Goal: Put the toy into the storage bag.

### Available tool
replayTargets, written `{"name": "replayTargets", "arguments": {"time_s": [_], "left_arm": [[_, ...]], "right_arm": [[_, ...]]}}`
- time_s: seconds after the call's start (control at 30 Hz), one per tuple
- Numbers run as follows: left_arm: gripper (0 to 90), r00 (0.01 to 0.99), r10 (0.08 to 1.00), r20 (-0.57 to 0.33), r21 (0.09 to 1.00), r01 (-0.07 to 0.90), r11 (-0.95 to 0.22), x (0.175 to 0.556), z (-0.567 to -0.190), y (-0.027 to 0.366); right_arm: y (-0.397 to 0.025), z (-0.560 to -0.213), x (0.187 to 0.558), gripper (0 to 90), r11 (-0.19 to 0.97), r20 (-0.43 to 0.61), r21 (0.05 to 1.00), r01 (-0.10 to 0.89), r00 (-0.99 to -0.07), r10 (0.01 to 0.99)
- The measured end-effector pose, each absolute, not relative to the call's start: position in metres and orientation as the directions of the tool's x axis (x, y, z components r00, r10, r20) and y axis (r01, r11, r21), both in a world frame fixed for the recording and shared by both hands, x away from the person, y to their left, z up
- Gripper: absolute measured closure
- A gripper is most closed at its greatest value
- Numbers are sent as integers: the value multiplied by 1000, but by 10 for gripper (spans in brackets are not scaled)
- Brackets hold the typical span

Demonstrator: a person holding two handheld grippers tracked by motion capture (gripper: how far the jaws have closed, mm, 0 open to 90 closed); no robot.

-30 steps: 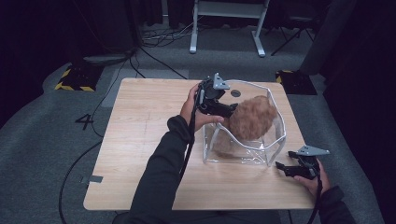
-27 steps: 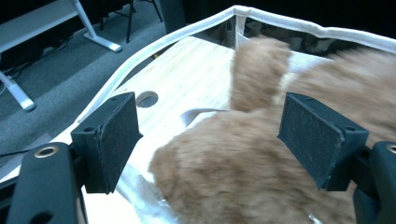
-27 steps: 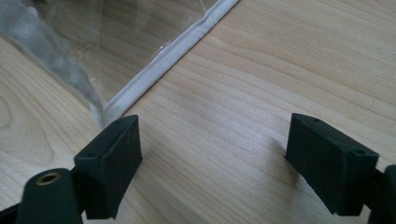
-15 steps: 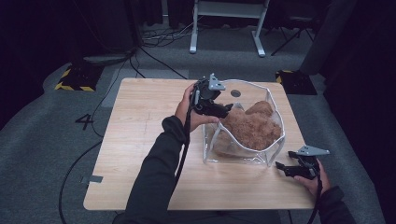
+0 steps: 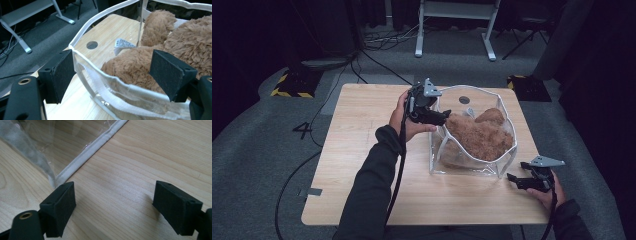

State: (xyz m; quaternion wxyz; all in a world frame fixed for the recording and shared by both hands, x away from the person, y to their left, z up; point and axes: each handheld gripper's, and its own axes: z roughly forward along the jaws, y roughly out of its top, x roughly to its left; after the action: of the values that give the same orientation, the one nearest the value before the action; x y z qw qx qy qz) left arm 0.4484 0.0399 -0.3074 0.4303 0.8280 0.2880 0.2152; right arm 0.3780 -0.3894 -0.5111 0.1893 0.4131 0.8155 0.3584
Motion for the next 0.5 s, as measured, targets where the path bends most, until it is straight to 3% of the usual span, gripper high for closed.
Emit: {"name": "replayTargets", "arguments": {"time_s": [0.5], "left_arm": [[205,725,676,135,829,290,-477,439,-313,57]], "right_arm": [[-389,-511,378,180,402,-13,741,538,-587,810]]}}
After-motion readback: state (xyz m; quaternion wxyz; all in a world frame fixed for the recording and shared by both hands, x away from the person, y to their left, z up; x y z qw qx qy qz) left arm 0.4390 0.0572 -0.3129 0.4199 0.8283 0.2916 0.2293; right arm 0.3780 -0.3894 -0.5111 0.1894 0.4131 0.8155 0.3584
